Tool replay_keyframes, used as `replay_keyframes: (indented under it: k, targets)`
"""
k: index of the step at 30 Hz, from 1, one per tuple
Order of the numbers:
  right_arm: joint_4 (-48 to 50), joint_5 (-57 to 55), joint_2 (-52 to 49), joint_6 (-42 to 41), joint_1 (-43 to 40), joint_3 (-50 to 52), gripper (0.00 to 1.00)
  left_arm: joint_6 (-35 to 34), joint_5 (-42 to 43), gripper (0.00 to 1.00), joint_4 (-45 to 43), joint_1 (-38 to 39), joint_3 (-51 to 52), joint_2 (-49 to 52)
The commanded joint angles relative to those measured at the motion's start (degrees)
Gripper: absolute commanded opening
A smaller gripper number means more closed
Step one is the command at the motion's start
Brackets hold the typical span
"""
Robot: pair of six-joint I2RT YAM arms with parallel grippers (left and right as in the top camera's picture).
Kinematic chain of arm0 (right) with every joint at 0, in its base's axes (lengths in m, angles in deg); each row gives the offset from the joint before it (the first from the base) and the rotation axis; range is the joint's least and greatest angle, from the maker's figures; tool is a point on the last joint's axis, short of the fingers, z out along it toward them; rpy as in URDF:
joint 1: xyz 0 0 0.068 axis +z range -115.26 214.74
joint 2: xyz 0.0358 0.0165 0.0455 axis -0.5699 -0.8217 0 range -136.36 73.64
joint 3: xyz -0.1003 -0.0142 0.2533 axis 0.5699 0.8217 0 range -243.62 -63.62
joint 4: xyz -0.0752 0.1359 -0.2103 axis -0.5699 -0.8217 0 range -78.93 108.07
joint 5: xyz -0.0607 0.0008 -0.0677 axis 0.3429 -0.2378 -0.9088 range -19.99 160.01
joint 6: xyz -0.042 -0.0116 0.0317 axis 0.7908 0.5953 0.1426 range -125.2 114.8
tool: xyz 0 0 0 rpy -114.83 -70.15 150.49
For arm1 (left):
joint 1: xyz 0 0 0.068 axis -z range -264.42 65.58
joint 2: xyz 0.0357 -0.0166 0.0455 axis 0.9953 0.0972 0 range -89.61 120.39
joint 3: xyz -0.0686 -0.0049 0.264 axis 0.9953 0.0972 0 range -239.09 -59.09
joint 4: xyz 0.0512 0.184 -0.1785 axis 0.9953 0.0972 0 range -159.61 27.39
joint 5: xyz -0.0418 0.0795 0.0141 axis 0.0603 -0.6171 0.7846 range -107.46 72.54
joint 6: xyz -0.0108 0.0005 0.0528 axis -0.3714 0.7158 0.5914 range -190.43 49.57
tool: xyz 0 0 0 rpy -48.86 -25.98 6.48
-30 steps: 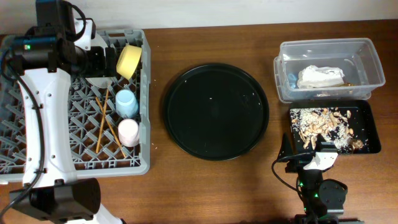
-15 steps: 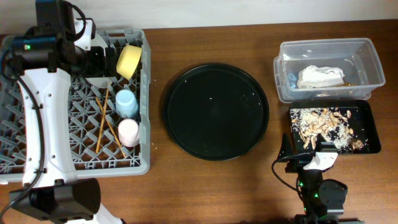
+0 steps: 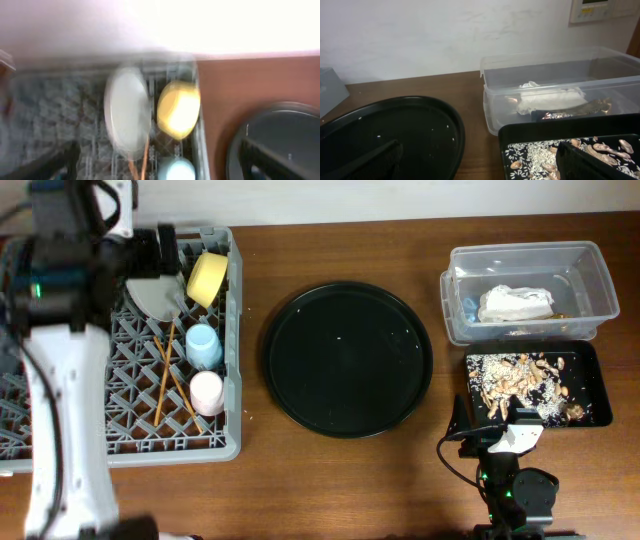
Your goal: Sort waste into correct bins and load items into the dishwasher rack
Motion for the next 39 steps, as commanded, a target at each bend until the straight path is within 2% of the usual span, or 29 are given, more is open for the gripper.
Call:
replay_keyframes:
  k: [1, 4, 10, 15, 18, 23, 28, 32, 34, 39]
  targets:
    - [-0.2, -0.5, 0.6, -0.2, 0.4, 0.3, 0.98, 3.9, 5.9, 0.99, -13.3, 0.3, 16.0, -11.1]
    - [-0.2, -0.5, 0.6, -0.2, 0.4, 0.3, 0.99, 3.9, 6.6, 0.99, -26.3, 0.2, 37.0, -23.6]
    - [-0.2, -0.5, 0.6, -0.2, 0.4, 0.3, 0.98, 4.1, 6.6, 0.99, -41.7, 0.2, 68.1, -45.0]
    - [-0.2, -0.5, 0.6, -0.2, 0.4, 0.3, 0.98, 4.1, 6.4, 0.99, -53.0, 0.2, 89.5, -63.2]
    - [-0.2, -0.5, 0.6, -0.2, 0.4, 0.3, 0.98, 4.1, 6.4, 0.99, -55.6, 0.2, 100.3, -74.5]
    - [-0.2, -0.5, 0.6, -0.2, 0.4, 0.3, 0.98, 4.1, 6.4, 0.99, -55.6, 0.2, 107.2, -82.8]
    - [-0.2, -0.5, 0.6, -0.2, 0.4, 0.3, 0.98, 4.1, 5.2, 0.99, -51.9, 0.2, 107.5, -85.4]
    - [-0.2, -0.5, 0.6, -0.2, 0.4, 0.3, 0.99, 4.1, 4.9, 0.99, -45.0, 0.3, 107.5, -88.9]
    - [-0.2, -0.5, 0.6, -0.2, 0.4, 0.3, 0.99, 5.4, 3.5, 0.99, -45.0, 0.9, 107.5, -92.1]
    - [-0.2, -0.5, 0.6, -0.2, 0.4, 0.3, 0.99, 6.0, 2.5, 0.99, -44.8, 2.3, 107.5, -92.5]
